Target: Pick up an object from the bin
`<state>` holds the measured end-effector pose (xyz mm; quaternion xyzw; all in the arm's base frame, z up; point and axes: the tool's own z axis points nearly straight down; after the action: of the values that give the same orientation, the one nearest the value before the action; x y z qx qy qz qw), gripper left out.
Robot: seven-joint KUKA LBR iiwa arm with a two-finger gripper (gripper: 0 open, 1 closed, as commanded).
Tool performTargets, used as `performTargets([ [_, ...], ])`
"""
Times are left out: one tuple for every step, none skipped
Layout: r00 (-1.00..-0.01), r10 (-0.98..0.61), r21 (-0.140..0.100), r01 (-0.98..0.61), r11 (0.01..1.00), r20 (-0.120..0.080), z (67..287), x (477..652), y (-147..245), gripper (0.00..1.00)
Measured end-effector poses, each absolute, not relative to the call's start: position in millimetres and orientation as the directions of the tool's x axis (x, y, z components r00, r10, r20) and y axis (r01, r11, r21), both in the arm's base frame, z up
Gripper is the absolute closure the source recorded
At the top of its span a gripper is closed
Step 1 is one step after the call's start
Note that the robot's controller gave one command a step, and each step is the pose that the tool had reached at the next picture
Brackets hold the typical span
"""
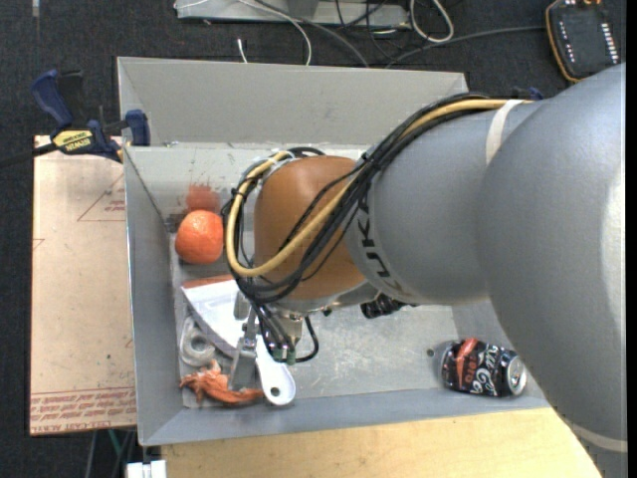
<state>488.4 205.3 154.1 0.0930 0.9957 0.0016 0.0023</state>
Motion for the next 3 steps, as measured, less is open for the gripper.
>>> performTargets([
  [-0.955, 0.296, 0.000, 0.296, 0.955, 0.007, 98.7, 477.3, 235.4, 0.00],
  [-0.954, 0.298, 0.014, 0.298, 0.954, -0.017, 72.2, 482.8, 236.0, 0.00],
  [-0.988, 0.152, 0.013, 0.152, 0.988, -0.019, 74.1, 484.2, 225.1, 1.00],
])
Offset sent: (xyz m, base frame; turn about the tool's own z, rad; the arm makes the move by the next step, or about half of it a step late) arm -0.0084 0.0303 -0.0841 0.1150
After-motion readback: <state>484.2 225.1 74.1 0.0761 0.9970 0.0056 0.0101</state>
